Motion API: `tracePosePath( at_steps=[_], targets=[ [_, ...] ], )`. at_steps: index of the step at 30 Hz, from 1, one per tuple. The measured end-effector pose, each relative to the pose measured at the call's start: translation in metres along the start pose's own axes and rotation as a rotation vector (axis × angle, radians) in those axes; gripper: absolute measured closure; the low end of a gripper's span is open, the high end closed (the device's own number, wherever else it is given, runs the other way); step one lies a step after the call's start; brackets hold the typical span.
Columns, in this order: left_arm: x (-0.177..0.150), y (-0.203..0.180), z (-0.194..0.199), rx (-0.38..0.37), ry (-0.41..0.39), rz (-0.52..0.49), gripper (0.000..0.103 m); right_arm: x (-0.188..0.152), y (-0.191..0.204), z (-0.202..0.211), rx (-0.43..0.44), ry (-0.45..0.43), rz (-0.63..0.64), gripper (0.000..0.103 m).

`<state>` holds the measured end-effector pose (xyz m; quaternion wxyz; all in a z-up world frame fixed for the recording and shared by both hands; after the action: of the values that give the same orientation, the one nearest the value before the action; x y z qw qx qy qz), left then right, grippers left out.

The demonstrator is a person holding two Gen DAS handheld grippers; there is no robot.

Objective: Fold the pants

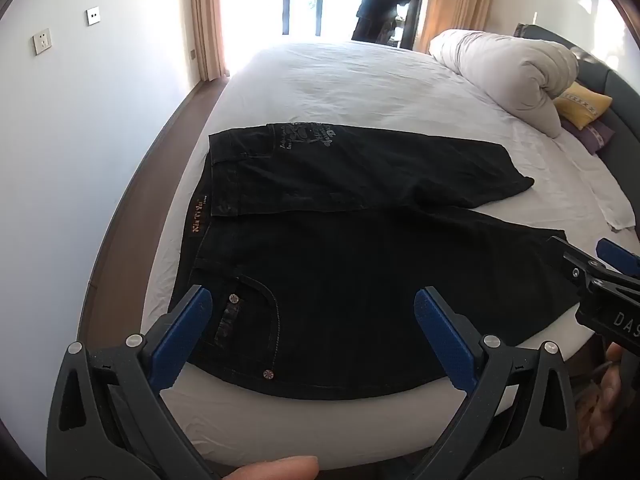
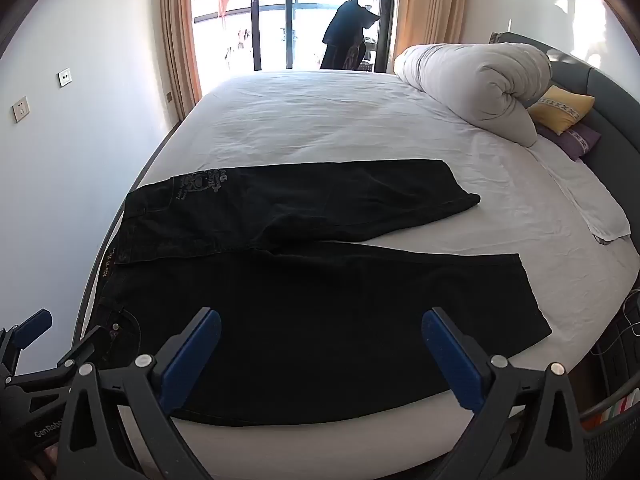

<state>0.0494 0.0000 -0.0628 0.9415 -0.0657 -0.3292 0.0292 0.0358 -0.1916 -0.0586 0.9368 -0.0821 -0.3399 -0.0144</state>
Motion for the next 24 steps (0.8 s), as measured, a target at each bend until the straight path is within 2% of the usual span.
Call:
tracePosePath(
  at_steps=[24],
  targets=[
    [-0.0022,-0.0024,-0.0007,0.007,0.004,0.0,0.0,0.008,-0.0012,-0.0009,0.001,0.008,0.002,0.0]
  ],
)
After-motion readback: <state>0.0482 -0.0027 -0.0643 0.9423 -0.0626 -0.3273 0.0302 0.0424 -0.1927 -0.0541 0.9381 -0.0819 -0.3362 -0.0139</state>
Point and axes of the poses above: each gripper's, at about its wrist camera, not at the fingertips, and z roughly against the way its jaws point, y to its left, x to its top, the point moved 8 cm from there along -z, roughly the way its jaws point, and after that the axes turned 6 degrees about -x, right-handed, at the moved point
